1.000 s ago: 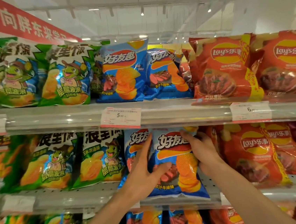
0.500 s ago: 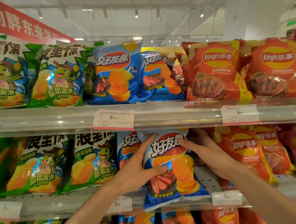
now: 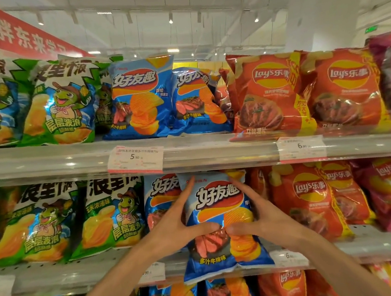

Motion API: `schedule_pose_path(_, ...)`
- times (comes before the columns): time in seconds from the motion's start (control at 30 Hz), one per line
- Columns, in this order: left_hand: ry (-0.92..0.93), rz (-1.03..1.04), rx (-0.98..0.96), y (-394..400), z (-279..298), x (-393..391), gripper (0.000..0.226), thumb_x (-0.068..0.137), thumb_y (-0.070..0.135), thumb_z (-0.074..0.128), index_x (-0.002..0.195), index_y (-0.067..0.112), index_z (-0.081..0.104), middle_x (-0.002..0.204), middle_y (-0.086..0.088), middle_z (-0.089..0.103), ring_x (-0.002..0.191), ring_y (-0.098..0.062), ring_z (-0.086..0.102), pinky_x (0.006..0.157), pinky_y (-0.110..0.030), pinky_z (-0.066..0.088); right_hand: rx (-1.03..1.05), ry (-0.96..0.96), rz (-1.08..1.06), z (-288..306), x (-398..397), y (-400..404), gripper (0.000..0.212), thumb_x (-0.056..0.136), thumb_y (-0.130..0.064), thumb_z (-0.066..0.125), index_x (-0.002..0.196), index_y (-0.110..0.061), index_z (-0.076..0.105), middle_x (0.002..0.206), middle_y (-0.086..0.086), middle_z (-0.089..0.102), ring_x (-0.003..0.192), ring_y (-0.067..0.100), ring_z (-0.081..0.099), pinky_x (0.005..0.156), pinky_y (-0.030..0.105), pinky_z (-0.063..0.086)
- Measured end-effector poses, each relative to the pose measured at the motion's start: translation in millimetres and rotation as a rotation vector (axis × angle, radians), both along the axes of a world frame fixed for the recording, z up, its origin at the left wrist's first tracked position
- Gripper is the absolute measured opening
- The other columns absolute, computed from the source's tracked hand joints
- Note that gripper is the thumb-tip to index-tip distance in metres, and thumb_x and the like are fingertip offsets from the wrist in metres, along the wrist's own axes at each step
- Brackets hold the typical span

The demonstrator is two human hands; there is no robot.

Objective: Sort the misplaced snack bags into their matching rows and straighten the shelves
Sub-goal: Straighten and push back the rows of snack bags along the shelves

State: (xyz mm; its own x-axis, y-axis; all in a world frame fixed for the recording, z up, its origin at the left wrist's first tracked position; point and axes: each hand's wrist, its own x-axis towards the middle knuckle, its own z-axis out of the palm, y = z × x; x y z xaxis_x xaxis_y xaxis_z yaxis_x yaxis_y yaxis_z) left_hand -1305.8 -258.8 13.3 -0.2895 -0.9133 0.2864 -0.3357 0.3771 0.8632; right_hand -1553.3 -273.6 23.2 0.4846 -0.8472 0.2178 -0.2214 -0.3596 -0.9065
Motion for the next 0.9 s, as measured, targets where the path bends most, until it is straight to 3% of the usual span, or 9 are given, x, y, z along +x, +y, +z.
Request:
schedule_pose_path(0.1,0.001,0.124,-0.022,6.3,-0.7,2.3,0.102,0.075,0.058,0.076,0.145,0.066,0.002,0.132,0.014,0.06,0.11,-0.002,0.064,0.091,-0.024,0.054,0.0,-0.059,-0.075,2.1,-8.7,-8.0,0.1,0.072,-0.016,0.089,0.148,-0.048,0.032,0.136,-0.02,0.059,0.123,0.002,0.058,0.097,0.027,0.052)
schedule_pose_path(0.2,-0.235,0.438,-0.425,4.8,-4.6,18.7,0.066,0.093,0.058,0.057,0.15,0.051,0.025,0.118,0.014,0.059,0.087,-0.004,0.064,0.078,-0.03,0.057,-0.033,-0.077,-0.217,7.6,-19.5,-21.7,0.097,0.068,-0.021,0.09,0.145,-0.045,0.036,0.13,-0.019,0.062,0.118,0.001,0.06,0.095,0.024,0.051)
schedule_pose_path(0.27,-0.461,0.615,-0.739,-6.1,-13.4,30.9,0.048,0.098,0.049,0.047,0.142,0.029,0.049,0.128,0.0,0.057,0.102,-0.015,0.059,0.084,-0.042,0.055,-0.052,-0.064,-0.257,8.7,-18.6,-30.3,0.094,0.07,-0.017,0.089,0.144,-0.043,0.037,0.124,-0.019,0.065,0.11,-0.002,0.063,0.087,0.017,0.052)
schedule_pose_path(0.33,-0.635,0.669,-0.785,-16.9,-26.4,31.8,0.05,0.099,0.048,0.041,0.139,0.02,0.055,0.141,-0.008,0.053,0.126,-0.028,0.05,0.101,-0.05,0.044,-0.05,-0.03,-0.287,4.4,-12.6,-36.9,0.098,0.073,-0.012,0.087,0.148,-0.042,0.032,0.131,-0.015,0.061,0.111,-0.001,0.061,0.087,0.016,0.051)
schedule_pose_path(0.43,-0.759,0.658,-0.656,-28.0,-45.5,25.6,0.06,0.102,0.054,0.031,0.152,0.024,0.038,0.161,-0.01,0.031,0.149,-0.03,0.026,0.119,-0.05,0.02,-0.057,0.091,-0.329,-8.5,-0.4,-43.4,0.103,0.073,-0.015,0.083,0.149,-0.053,0.025,0.156,-0.006,0.03,0.136,0.012,0.043,0.104,0.031,0.047)
schedule_pose_path(0.53,-0.835,0.651,-0.631,-34.1,-54.0,26.9,0.063,0.102,0.057,0.026,0.157,0.025,0.026,0.163,-0.012,0.025,0.151,-0.029,0.021,0.12,-0.049,0.015,-0.163,0.241,-0.418,-14.7,3.9,-42.0,0.095,0.077,-0.024,0.078,0.149,-0.053,0.023,0.162,-0.009,-0.009,0.152,0.022,0.004,0.121,0.04,0.025)
schedule_pose_path(0.63,-0.868,0.636,-0.645,-34.8,-52.3,30.4,0.064,0.103,0.058,0.022,0.158,0.025,0.022,0.163,-0.013,0.025,0.15,-0.03,0.022,0.119,-0.049,0.015,-0.455,0.437,-0.581,-15.6,10.6,-28.9,0.084,0.084,-0.045,0.067,0.153,-0.041,0.021,0.162,0.004,-0.005,0.151,0.028,-0.004,0.123,0.044,0.011)
schedule_pose_path(0.77,-0.907,0.629,-0.644,-34.9,-50.9,29.2,0.064,0.103,0.059,0.02,0.159,0.03,0.014,0.164,-0.014,0.018,0.151,-0.031,0.019,0.119,-0.052,0.015,-0.696,0.672,-0.623,-29.3,43.3,-19.6,0.074,0.093,-0.07,0.028,0.157,-0.036,0.013,0.165,0.006,-0.005,0.152,0.025,-0.015,0.121,0.048,-0.011)
schedule_pose_path(0.9,-0.952,0.622,-0.644,-33.2,-50.9,32.5,0.065,0.101,0.062,0.022,0.159,0.033,0.01,0.165,-0.013,0.015,0.152,-0.032,0.016,0.117,-0.057,0.016,-0.713,0.784,-0.668,-47.9,60.3,-30.4,0.075,0.095,-0.072,0.021,0.157,-0.029,0.023,0.166,0.012,0.011,0.153,0.032,0.002,0.119,0.064,0.008)
